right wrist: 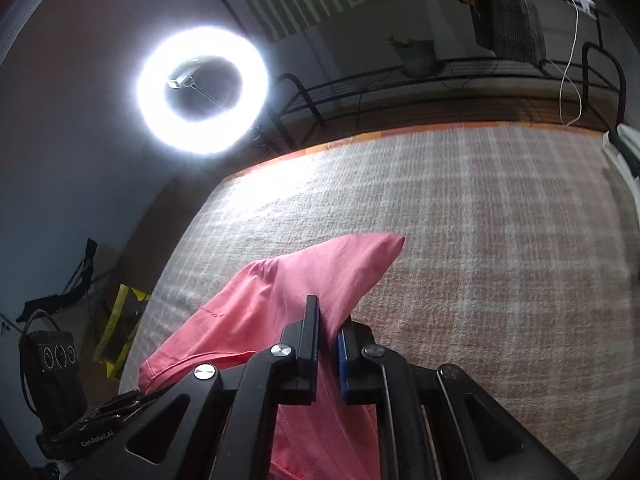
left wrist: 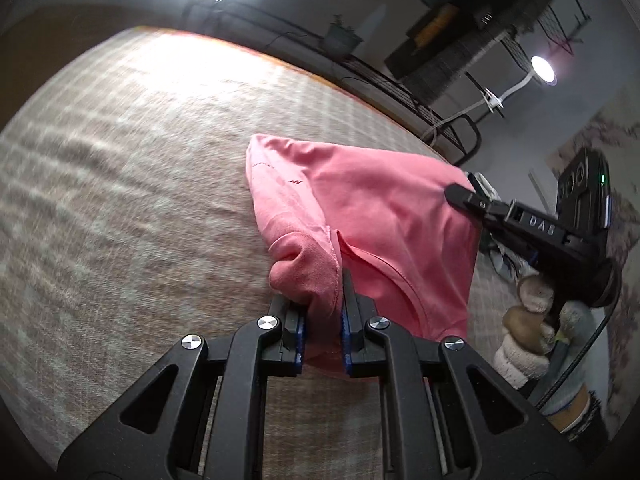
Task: Fold small clothes
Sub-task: 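Lift the folded pink shirt with the left tool while the right tool pinches it, then carry the shirt onto the stack of folded clothes and open both tools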
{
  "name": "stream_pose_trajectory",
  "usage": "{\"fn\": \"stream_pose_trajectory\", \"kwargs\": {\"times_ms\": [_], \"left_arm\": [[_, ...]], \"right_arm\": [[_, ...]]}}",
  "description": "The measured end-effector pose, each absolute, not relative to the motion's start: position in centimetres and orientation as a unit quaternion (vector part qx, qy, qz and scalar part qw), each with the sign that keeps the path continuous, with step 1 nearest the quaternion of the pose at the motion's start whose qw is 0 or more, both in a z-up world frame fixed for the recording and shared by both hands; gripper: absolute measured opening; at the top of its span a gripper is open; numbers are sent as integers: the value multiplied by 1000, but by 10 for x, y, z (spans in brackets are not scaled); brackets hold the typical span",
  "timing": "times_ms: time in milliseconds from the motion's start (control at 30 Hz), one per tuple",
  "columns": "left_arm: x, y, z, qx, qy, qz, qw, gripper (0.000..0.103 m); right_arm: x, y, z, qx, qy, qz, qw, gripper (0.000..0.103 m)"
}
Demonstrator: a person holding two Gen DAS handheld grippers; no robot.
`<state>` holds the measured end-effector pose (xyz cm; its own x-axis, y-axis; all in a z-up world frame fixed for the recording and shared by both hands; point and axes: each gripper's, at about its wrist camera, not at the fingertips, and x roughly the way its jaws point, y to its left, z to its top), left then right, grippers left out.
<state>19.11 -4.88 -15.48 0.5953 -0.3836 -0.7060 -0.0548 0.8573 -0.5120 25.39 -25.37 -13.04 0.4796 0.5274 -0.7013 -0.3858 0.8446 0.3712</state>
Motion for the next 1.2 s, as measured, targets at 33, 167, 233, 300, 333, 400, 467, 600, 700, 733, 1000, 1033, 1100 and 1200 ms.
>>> {"fn": "stream_pose_trajectory", "kwargs": {"times_ms": [33, 167, 233, 300, 333, 400, 467, 600, 700, 733, 1000, 1033, 1100, 1200], "left_arm": [[191, -55, -152, -243, 438, -99, 860, 11], [184, -73, -140, -228, 428, -121, 866, 11], [184, -86, -133, -219, 422, -134, 870, 11], [184, -102, -126, -207, 416, -147, 873, 11], [184, -109, -123, -202, 414, -153, 874, 11], [186, -126, -116, -193, 409, -167, 876, 11], [188, -141, -112, -187, 406, -179, 876, 11], [192, -173, -105, -171, 405, -202, 875, 11], [198, -195, -106, -161, 410, -217, 871, 11], [200, -201, -106, -161, 411, -222, 869, 11], [225, -268, -111, -145, 418, -262, 857, 11], [228, -276, -111, -140, 419, -266, 857, 11], [236, -295, -110, -132, 420, -275, 855, 11], [249, -319, -105, -127, 416, -287, 854, 11]], "right_arm": [[252, -256, -126, 78, 432, 266, 858, 5], [239, -267, -112, 56, 417, 264, 868, 5], [236, -275, -107, 47, 412, 261, 872, 5], [231, -284, -103, 39, 405, 257, 876, 5], [228, -288, -100, 38, 403, 254, 878, 5], [228, -299, -97, 40, 399, 248, 882, 5], [228, -311, -95, 45, 397, 240, 885, 4], [229, -340, -92, 57, 395, 223, 890, 4], [231, -363, -88, 61, 390, 210, 894, 4], [232, -373, -87, 63, 389, 207, 896, 4], [236, -455, -76, 85, 374, 169, 908, 4], [237, -465, -74, 87, 373, 165, 909, 4], [242, -485, -73, 95, 373, 155, 910, 4], [250, -514, -68, 103, 371, 142, 912, 4]]}}
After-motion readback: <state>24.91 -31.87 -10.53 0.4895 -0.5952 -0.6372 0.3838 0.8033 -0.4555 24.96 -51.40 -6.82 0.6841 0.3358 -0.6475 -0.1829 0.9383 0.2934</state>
